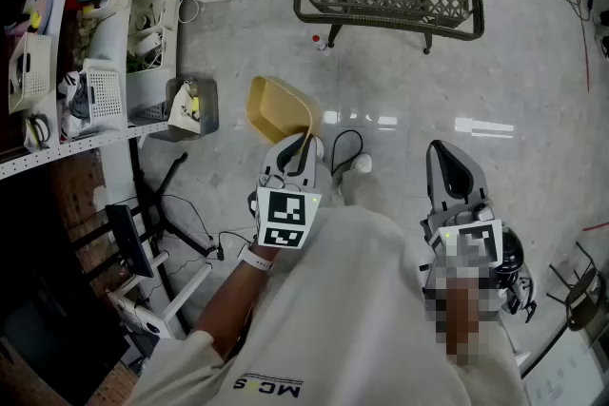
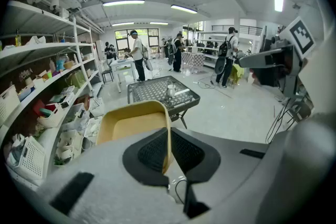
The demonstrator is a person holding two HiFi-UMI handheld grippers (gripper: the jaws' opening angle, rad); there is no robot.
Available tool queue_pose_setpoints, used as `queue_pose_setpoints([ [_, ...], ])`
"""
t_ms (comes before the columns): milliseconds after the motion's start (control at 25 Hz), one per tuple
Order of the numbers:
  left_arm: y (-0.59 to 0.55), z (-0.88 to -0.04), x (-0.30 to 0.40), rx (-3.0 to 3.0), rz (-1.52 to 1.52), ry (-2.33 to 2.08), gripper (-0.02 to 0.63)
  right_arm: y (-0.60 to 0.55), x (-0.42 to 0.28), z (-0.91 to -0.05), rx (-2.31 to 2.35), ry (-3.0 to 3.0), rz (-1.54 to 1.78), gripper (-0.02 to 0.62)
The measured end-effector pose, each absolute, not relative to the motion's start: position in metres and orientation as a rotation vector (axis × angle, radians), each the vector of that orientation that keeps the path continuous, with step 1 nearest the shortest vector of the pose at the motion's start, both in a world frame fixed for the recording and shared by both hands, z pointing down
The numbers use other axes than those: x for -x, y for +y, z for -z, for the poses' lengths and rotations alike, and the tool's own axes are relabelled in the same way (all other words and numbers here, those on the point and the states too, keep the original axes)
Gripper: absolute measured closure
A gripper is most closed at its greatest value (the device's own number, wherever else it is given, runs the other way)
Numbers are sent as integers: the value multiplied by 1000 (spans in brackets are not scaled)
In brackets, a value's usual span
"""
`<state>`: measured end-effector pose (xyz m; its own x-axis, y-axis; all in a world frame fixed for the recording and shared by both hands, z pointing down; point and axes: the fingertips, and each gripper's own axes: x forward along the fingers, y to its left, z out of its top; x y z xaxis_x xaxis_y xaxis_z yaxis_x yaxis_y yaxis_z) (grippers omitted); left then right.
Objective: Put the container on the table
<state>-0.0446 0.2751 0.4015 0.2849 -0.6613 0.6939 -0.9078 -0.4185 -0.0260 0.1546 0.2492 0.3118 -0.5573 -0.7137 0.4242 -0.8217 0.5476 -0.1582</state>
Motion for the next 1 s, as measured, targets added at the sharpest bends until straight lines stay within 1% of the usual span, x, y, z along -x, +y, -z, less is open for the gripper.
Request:
queue_pose_setpoints([
  [160,290,-367,7,-2266,-871,-1401,572,271,-170,-309,-1298,-2517,-495,577],
  [280,299,-351,-7,-2316,-865,-1392,572,297,-166,-320,-1300,-2517,-507,577],
  [640,341,-315,-5,-2341,-677,-1462,572,340,-151,-296,-1306,-2570,-368,577],
  [800,349,-310,-10,-2347,-616,-1494,572,348,-155,-287,-1321,-2619,-320,577],
  [1000,357,-307,-18,-2356,-588,-1508,572,357,-167,-289,-1351,-2624,-337,577],
])
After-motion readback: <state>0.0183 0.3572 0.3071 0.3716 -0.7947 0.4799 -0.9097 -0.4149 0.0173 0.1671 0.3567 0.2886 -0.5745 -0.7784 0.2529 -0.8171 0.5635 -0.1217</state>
